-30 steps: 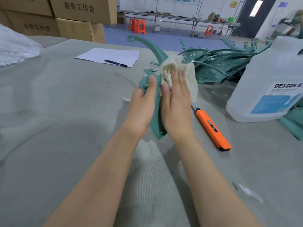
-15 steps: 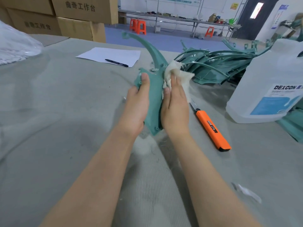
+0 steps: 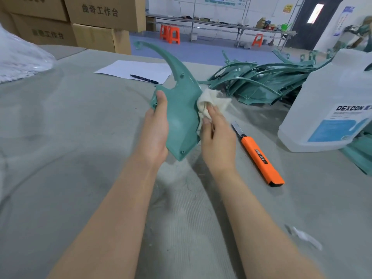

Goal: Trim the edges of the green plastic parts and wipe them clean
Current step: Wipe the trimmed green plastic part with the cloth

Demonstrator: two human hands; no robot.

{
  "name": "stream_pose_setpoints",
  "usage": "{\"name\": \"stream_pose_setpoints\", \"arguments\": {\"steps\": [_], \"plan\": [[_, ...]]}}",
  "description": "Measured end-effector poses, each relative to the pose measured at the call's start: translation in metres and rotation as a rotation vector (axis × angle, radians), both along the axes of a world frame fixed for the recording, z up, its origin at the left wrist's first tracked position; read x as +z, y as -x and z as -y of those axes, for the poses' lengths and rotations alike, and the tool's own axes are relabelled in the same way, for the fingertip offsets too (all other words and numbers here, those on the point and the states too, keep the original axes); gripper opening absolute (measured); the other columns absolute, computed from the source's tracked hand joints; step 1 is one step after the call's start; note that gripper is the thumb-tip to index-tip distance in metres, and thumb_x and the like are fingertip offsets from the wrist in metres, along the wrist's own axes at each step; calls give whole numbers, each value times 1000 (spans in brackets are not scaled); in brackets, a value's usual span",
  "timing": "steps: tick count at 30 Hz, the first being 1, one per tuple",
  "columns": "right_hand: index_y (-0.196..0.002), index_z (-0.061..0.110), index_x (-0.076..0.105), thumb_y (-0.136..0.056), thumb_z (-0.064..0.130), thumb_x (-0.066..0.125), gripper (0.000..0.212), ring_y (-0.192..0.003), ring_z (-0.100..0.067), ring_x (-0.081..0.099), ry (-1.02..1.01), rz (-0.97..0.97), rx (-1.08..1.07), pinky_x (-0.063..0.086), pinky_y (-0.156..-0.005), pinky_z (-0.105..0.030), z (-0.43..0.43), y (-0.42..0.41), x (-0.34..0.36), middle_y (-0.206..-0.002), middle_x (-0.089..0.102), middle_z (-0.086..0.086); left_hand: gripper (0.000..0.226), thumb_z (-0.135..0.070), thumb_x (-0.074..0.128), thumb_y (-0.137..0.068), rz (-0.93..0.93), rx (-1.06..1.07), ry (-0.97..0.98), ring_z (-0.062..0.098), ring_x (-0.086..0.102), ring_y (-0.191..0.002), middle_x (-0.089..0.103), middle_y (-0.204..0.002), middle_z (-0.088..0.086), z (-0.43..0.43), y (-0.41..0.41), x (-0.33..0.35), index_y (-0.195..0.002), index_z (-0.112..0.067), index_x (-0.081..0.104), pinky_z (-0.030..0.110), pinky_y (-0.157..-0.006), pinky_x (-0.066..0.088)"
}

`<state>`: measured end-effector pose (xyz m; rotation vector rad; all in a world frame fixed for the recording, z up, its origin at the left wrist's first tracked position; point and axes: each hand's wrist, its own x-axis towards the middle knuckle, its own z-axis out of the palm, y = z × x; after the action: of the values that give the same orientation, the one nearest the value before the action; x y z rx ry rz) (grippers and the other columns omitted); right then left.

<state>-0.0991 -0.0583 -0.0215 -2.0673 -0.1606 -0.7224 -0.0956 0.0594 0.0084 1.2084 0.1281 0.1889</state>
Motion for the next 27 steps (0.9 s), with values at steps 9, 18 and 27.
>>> {"name": "stream_pose_setpoints", "arguments": {"steps": [9, 18, 27], "plan": [[-136, 15, 51, -101, 21, 48, 35, -112, -1, 52, -351, 36, -64, 41, -97, -19, 18, 7, 26, -126, 59, 6, 44, -58, 38, -95, 44, -81, -216, 17, 70, -97, 74, -100, -5, -1, 4, -2, -101, -25, 68, 42, -91, 54], [-78, 14, 50, -104, 26, 42, 30, -74, -17, 47, -151, -88, -29, 35, -70, -32, 26, 3, 29, -76, 53, 3, 44, -45, 43, -99, 90, -344, -192, 11, 73, -77, 76, -87, -4, -11, 12, 6, -81, -25, 77, 21, -59, 54], [-73, 11, 57, -101, 32, 48, 36, -75, -17, 56, -334, -244, -45, 45, -72, -28, 43, 2, 36, -78, 62, -4, 28, -32, 51, -97, -26, -555, -359, 6, 68, -58, 72, -74, -3, -8, 24, 10, -89, -11, 67, 15, -50, 48]]}}
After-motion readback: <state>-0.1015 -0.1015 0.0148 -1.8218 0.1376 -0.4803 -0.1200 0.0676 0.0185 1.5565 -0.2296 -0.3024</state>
